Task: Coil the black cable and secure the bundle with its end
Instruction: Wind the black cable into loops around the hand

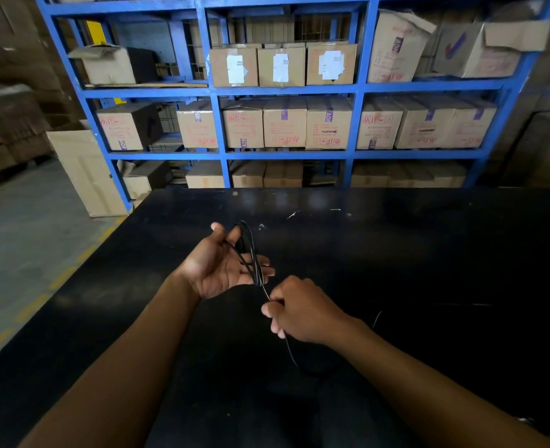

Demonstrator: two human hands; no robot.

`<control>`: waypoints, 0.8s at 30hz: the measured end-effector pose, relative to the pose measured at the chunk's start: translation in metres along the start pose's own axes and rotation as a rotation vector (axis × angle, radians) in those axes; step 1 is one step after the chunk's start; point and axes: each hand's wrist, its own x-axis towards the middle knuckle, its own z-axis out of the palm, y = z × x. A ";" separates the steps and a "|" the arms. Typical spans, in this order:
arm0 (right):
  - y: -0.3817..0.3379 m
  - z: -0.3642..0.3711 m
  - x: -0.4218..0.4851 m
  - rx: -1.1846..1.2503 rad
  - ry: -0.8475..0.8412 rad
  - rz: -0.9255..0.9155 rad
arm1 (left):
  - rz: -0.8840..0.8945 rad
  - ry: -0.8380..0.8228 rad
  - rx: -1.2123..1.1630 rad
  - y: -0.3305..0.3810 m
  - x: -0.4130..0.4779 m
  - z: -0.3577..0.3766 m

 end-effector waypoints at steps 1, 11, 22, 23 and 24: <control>0.004 0.004 0.000 0.016 -0.007 -0.005 | 0.007 -0.002 0.002 0.001 -0.001 0.002; 0.039 0.028 0.009 0.136 -0.055 -0.028 | -0.014 -0.204 0.062 0.001 -0.013 0.020; 0.058 -0.016 0.043 -0.215 0.022 0.077 | -0.073 -0.504 0.210 0.003 -0.029 0.033; 0.055 -0.026 0.047 -0.264 0.045 0.072 | -0.083 -0.532 0.209 0.002 -0.030 0.034; 0.052 -0.036 0.050 -0.310 0.065 0.056 | -0.093 -0.553 0.209 0.001 -0.031 0.035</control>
